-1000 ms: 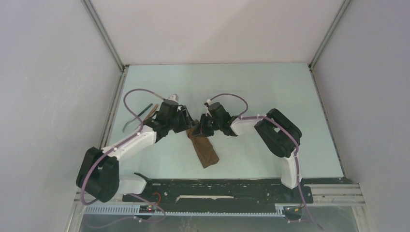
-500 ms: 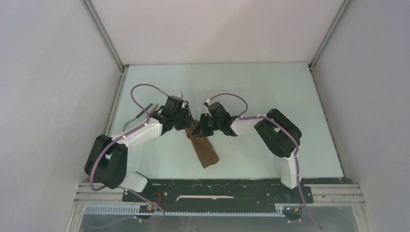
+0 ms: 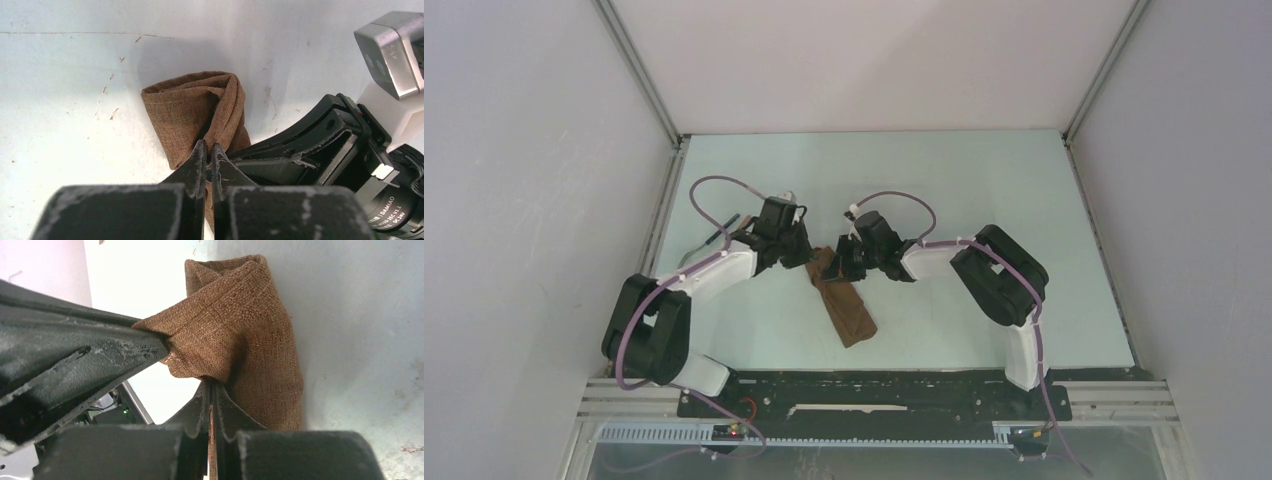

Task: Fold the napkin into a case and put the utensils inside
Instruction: Pick up the top corner of the smaller rectangle folded napkin from the folded napkin, then grasp the top corner of the smaller rectangle folded napkin from the folded napkin.

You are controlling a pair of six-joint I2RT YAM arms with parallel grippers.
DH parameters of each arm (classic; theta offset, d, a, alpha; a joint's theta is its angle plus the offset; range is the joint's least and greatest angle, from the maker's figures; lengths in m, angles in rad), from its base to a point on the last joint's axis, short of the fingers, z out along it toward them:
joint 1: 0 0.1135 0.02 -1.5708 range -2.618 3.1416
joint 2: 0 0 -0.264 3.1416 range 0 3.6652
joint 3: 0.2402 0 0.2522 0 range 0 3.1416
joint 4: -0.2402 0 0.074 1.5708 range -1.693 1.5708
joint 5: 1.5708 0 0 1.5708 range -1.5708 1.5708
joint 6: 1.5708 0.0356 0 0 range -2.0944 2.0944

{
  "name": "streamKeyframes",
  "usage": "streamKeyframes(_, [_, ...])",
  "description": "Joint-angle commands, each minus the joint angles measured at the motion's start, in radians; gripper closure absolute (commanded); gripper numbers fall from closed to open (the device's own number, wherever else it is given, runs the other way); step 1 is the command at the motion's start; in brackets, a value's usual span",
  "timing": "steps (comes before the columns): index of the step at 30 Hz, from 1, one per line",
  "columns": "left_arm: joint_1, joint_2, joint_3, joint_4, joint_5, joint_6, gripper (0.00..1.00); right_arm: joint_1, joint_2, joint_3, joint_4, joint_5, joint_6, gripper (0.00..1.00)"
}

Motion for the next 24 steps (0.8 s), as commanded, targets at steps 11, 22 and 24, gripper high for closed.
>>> streamKeyframes(11, [0.164,-0.001,-0.089,0.173,0.275,-0.128,1.00,0.036,-0.168,-0.003,-0.014,0.159,-0.313,0.48])
streamKeyframes(22, [0.199,0.015,-0.110,0.222,0.355,-0.186,1.00,0.065,-0.114,0.042,-0.002,0.218,-0.434,0.45])
streamKeyframes(24, [0.203,0.014,-0.111,0.223,0.359,-0.190,1.00,0.078,-0.100,0.053,-0.006,0.239,-0.445,0.46])
